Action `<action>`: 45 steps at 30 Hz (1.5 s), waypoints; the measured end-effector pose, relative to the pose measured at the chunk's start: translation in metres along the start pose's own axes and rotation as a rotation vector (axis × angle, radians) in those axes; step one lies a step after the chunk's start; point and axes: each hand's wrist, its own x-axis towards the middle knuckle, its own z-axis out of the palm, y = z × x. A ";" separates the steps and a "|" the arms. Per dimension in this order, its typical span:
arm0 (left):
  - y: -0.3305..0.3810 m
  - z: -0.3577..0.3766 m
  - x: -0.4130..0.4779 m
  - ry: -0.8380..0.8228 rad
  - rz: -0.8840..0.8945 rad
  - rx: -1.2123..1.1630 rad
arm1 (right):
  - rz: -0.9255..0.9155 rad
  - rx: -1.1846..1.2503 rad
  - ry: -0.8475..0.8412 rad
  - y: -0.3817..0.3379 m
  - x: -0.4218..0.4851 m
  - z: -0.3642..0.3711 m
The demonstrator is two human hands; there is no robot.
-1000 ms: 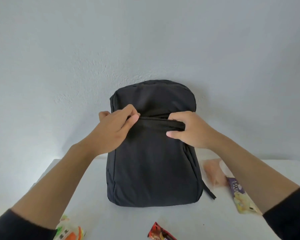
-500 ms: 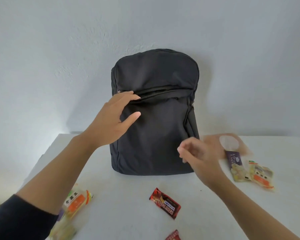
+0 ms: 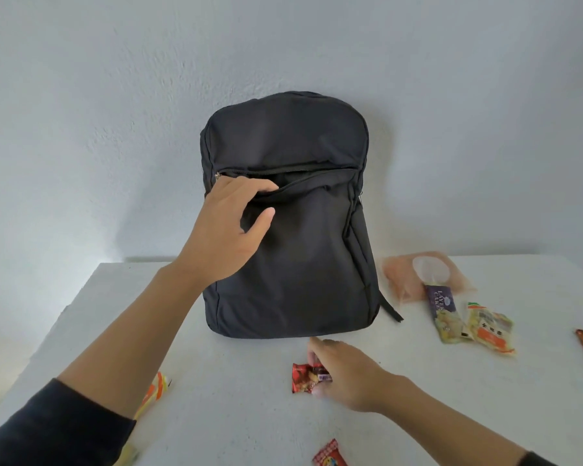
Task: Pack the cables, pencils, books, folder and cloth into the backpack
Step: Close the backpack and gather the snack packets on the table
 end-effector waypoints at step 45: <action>-0.015 -0.081 -0.119 -0.013 -0.489 -0.087 | -0.446 0.695 0.492 -0.107 0.034 -0.100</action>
